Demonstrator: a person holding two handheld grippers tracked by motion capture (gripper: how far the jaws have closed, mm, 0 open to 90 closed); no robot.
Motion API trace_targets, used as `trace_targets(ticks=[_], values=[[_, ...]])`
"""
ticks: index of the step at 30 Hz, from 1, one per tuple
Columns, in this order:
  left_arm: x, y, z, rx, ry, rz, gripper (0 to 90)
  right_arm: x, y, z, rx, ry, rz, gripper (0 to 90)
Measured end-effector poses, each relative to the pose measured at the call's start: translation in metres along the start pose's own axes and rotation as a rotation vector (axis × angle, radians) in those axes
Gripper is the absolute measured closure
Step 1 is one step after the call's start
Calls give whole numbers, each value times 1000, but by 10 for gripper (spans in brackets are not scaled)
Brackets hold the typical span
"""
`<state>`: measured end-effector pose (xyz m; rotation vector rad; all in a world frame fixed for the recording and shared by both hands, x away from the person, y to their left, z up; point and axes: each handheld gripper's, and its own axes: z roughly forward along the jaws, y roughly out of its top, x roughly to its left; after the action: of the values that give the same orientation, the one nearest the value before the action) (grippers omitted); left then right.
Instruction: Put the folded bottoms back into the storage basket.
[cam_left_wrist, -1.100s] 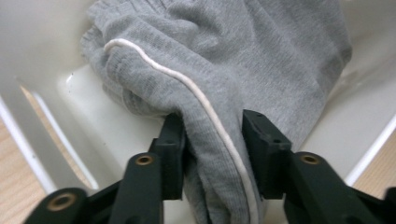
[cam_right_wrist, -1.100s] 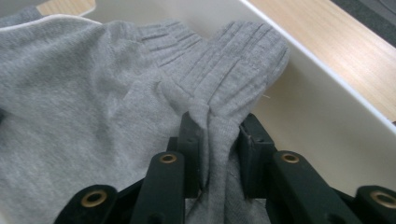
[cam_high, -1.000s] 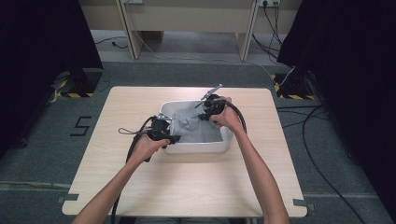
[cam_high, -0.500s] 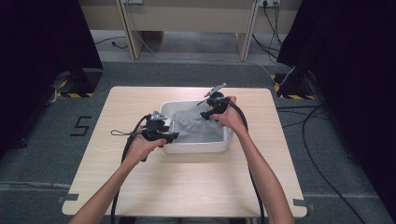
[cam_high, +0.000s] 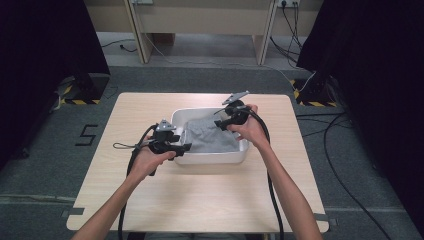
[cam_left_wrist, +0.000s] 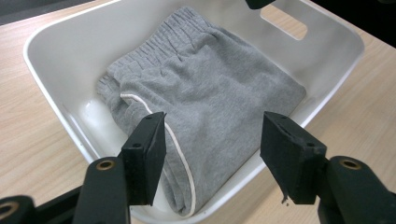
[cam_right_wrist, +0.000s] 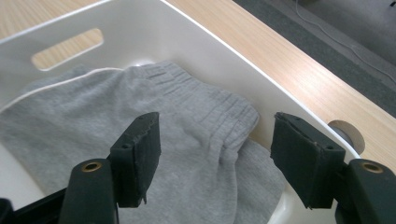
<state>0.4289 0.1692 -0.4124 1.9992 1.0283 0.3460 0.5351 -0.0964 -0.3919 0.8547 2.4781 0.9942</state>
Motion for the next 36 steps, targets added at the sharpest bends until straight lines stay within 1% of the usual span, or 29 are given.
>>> trace_targets(ticks=[2,5,8,10,11,14,19,22,25,26,28,36], values=[[0,0,-4,-10,-4,-2,387,3,-1,-4,-13,2,-2,337],[-1,-1,-9,-24,-11,-5,371,8,-3,-12,-25,3,-21,337],[-3,-2,-12,-23,-14,-1,345,14,-6,-19,-38,10,-23,336],[-4,-3,-14,-26,-20,-8,330,17,-9,-24,-50,12,-30,336],[-4,-4,-15,-30,-23,-14,321,18,-10,-25,-53,17,-23,336],[-4,-6,-18,-41,-34,-27,308,20,-13,-32,-69,24,-22,331],[-6,-11,-21,-51,-40,-35,278,24,-19,-40,-97,29,-10,322],[-9,-13,-24,-47,-39,-32,242,26,-23,-44,-118,34,5,314],[-12,-14,-28,-60,-31,-22,231,28,-27,-47,-123,33,18,302],[-13,-14,-29,-62,-30,-18,228,29,-29,-49,-132,29,16,301],[-14,-15,-30,-64,-31,-9,240,31,-32,-52,-139,31,16,296],[-18,-21,-37,-82,-36,-13,232,37,-45,-69,-174,26,34,284]])
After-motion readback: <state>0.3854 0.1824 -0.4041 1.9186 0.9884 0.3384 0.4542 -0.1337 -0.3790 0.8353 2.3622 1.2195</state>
